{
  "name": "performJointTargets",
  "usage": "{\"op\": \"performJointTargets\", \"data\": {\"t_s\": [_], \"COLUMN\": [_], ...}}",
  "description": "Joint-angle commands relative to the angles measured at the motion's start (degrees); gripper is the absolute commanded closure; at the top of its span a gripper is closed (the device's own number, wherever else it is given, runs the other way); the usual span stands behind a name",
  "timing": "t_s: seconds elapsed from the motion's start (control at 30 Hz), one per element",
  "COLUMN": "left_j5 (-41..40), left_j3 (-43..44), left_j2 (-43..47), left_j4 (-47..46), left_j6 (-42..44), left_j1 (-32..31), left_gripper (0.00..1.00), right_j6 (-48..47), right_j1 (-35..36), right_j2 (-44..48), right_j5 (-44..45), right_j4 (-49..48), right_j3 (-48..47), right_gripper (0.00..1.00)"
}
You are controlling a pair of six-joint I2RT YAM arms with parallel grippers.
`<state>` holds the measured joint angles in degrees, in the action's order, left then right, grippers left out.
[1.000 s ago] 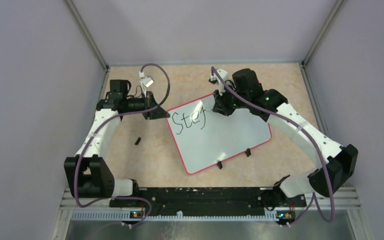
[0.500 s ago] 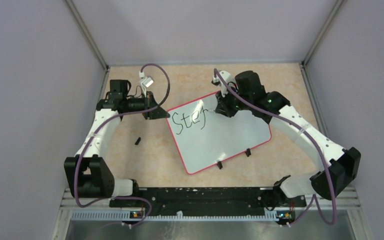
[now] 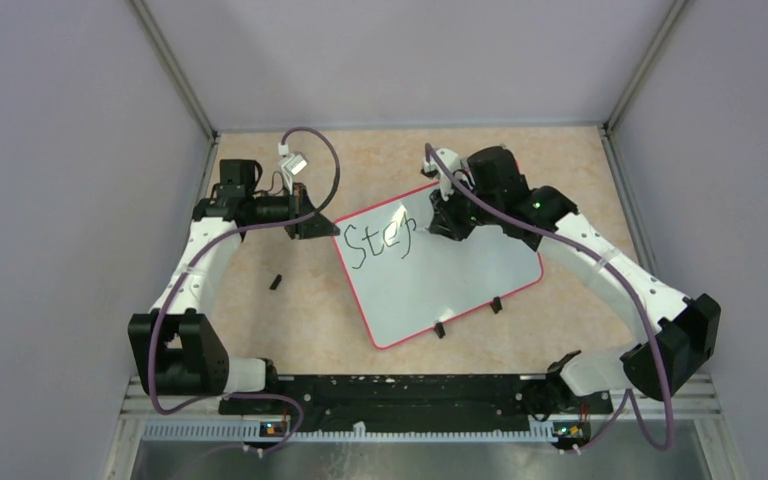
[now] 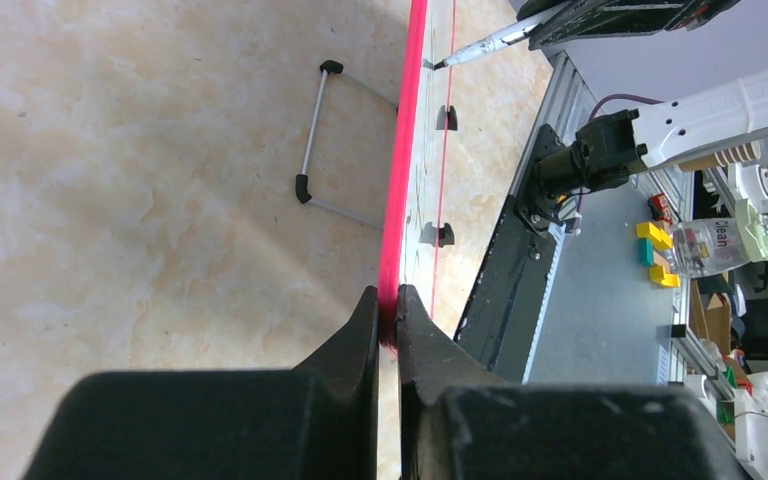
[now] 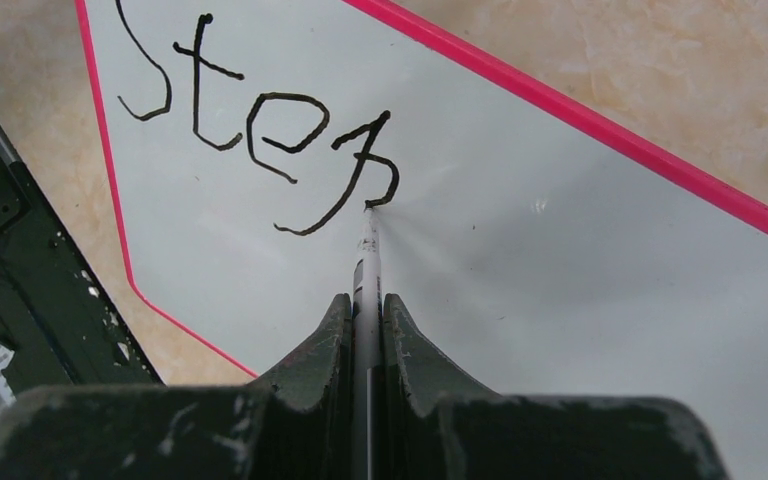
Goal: Write a sentence on the whiteboard
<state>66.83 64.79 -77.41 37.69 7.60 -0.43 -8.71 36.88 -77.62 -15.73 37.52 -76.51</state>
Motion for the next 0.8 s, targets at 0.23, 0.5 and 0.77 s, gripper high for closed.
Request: {"op": "performJointTargets", "data": {"t_s": [0.23, 0.5, 0.77], "left_j5": [1.2, 1.1, 1.0], "left_j3": [0.0, 0.0, 0.2], "left_j2": [0.5, 0.4, 0.2], "left_j4": [-0.5, -0.5, -0.5], "left_j6": [1.9, 2.0, 2.0], "left_j1": [-0.2, -0.2, -0.2], "left_gripper": [1.0, 1.0, 1.0], "right_j6": [1.0, 0.1, -1.1], "right_j1": [1.7, 1.7, -1.2], "right_j2": [-0.9, 1.3, 4.7], "right_j5": [1.0, -3.6, -8.2], "right_j4": [-1.9, -1.2, 0.9], "right_j3": [-0.9, -2.1, -2.4], "right_gripper": [1.0, 1.0, 1.0]}}
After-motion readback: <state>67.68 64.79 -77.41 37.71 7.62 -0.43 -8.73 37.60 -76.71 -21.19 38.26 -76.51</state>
